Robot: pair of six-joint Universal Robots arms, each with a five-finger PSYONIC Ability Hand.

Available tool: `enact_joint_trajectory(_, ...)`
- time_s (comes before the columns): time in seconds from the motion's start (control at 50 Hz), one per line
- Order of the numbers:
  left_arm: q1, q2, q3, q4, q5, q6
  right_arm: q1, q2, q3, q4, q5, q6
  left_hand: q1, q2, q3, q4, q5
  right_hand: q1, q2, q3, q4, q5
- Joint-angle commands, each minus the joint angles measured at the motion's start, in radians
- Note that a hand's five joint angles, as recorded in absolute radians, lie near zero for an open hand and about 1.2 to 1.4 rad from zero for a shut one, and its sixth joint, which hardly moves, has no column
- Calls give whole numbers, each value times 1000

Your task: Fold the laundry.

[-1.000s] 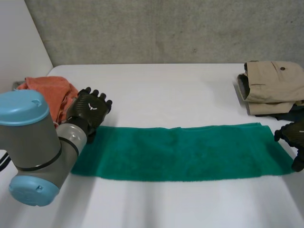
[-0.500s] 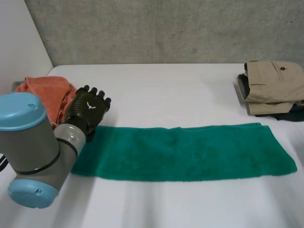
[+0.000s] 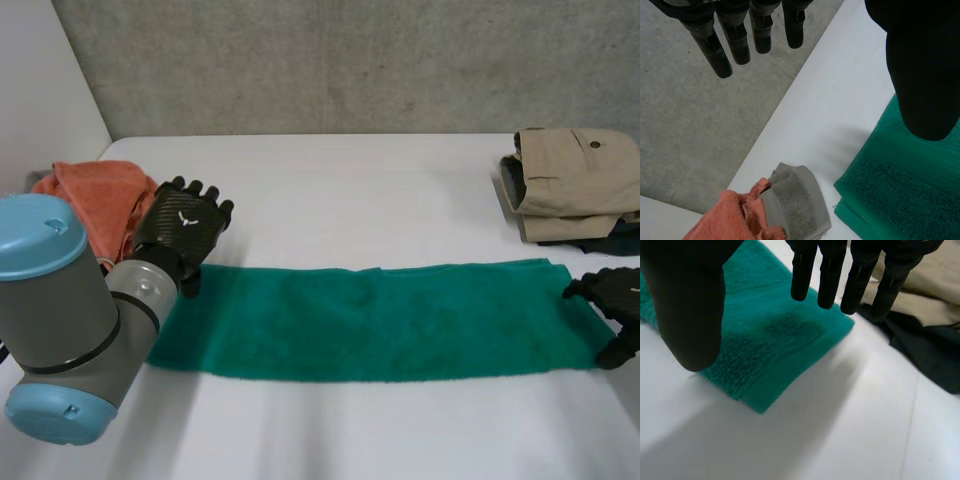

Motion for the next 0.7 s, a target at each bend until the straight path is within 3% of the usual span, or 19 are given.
enact_joint_trajectory(0.02, 0, -1, 0, 1, 0, 1, 1, 82, -9, -67, 8, -22, -21, -29, -31, -27, -48, 498, 526, 506, 499, 490)
enact_joint_trajectory(0.04, -2, -1, 1, 1, 0, 1, 0, 84, -9, -96, 13, -23, -21, -29, -31, -27, -48, 956, 984, 964, 957, 948)
enact_joint_trajectory(0.1, -5, -1, 1, 1, 0, 1, -11, 84, -1, -166, 39, -17, -21, -29, -31, -27, -48, 961, 988, 968, 961, 952)
enact_joint_trajectory(0.18, -8, 7, -5, -1, -1, 1, -26, 29, 2, -301, 167, -20, -21, -29, -31, -27, -48, 961, 988, 968, 961, 952)
enact_joint_trajectory(0.26, -5, 41, -17, -1, 0, 1, -87, -31, -21, -305, 226, -48, -21, -29, -31, -27, -48, 961, 988, 968, 961, 952)
enact_joint_trajectory(0.4, -2, 59, -28, -1, -1, 1, -94, -42, -49, -308, 231, -117, -21, -29, -31, -27, -48, 961, 988, 968, 961, 952)
enact_joint_trajectory(0.48, -2, 72, -38, -1, -1, 1, 82, -100, -52, -322, 217, -106, -21, -29, -31, -27, -48, 961, 988, 968, 961, 952)
enact_joint_trajectory(0.5, 0, 78, -42, -1, -1, -1, 189, -125, -55, -335, 208, -99, -21, -29, -31, -27, -48, 961, 988, 968, 961, 952)
enact_joint_trajectory(0.7, 1, 128, -66, -1, -3, -2, 789, -143, -38, -455, 188, -95, -21, -29, -31, -27, -48, 961, 988, 968, 961, 952)
